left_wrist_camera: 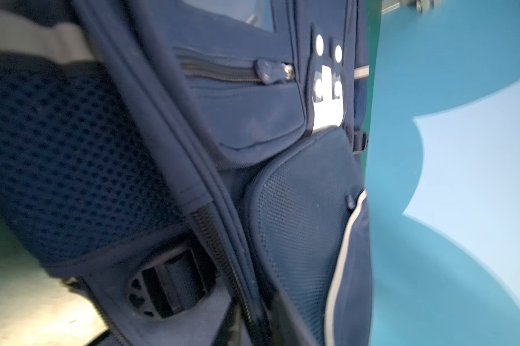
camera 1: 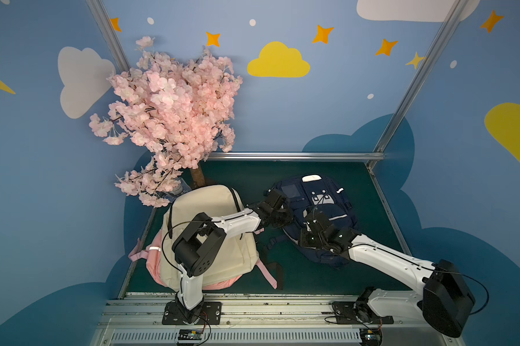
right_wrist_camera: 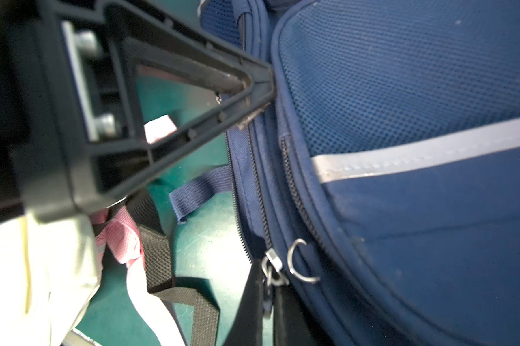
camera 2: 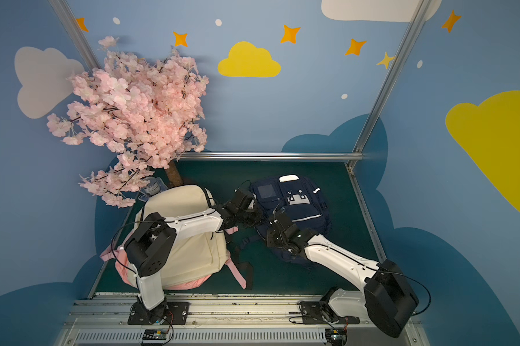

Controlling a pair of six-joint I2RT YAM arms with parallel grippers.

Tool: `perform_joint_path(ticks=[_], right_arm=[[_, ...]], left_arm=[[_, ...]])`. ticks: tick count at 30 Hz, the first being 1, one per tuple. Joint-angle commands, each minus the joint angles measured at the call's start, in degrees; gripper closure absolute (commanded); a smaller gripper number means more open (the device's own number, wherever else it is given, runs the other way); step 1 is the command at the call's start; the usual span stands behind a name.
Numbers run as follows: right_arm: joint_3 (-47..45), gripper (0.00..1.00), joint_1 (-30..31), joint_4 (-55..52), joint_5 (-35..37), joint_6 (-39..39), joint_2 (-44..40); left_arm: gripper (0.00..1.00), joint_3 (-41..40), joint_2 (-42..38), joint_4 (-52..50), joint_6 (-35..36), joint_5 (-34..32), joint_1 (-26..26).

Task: Zip up the backpack
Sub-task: Zip the zipper on the backpack.

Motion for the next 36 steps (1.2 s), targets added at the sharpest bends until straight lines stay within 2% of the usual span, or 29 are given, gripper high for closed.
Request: perform_joint_path(ticks=[1, 6, 11, 14, 18, 20, 22, 24, 27, 29, 33, 36], right_arm=[[1.48, 1.00, 0.69, -2.80, 4.95, 4.77, -2.85], [-6.05, 1.00, -0.89, -5.42, 10.87, 6.25, -9.09], [-11.98, 1.00, -3.79, -5.98, 11.74, 6.72, -15.77], [-12.44, 1.00, -4.51, -4.70, 10.21, 4.72, -17.48], [-12.08, 1.00, -4.30, 2.79, 4.43, 2.54, -16.64], [-10.38, 1.00, -4.09, 4.39, 2.92, 2.78, -14.51], [-8.29, 1.00, -3.84, 4.73, 1.52, 3.18, -12.02], [-5.93, 1.00, -3.81, 4.61, -0.67, 2.86, -9.47], [-3.19, 1.00, -3.32, 5.62, -2.63, 2.85, -6.50], [-2.80, 1.00, -2.78, 6.63, -2.80, 2.87, -5.17], [-2.77, 1.00, -1.90, 8.16, -3.32, 2.87, -3.59], [-2.81, 1.00, -1.06, 8.77, -3.26, 2.94, -2.64]], left_arm=[[0.94, 1.84, 1.32, -1.66, 1.87, -1.25, 2.19], [0.98, 3.92, 0.09, -6.16, 5.54, -2.10, 5.75], [0.97, 6.56, 0.16, -8.62, 7.54, -2.27, 7.50], [0.97, 9.12, 1.93, -9.28, 7.83, -1.23, 7.50], [0.96, 13.17, 4.86, -10.74, 8.16, -0.82, 5.80], [0.90, 13.99, 5.52, -11.46, 8.23, -0.87, 4.98], [0.79, 12.89, 4.73, -11.28, 7.95, -1.02, 4.36], [0.65, 10.39, 2.58, -11.17, 7.59, -2.18, 3.73], [0.49, 4.89, -1.60, -9.80, 6.33, -3.14, 3.08], [0.46, 0.74, -4.33, -7.44, 4.86, -3.03, 2.72], [0.42, -10.14, -9.28, 5.25, -1.19, -1.17, 2.45], [0.42, -12.46, -10.29, 8.67, -2.64, -0.70, 1.90]])
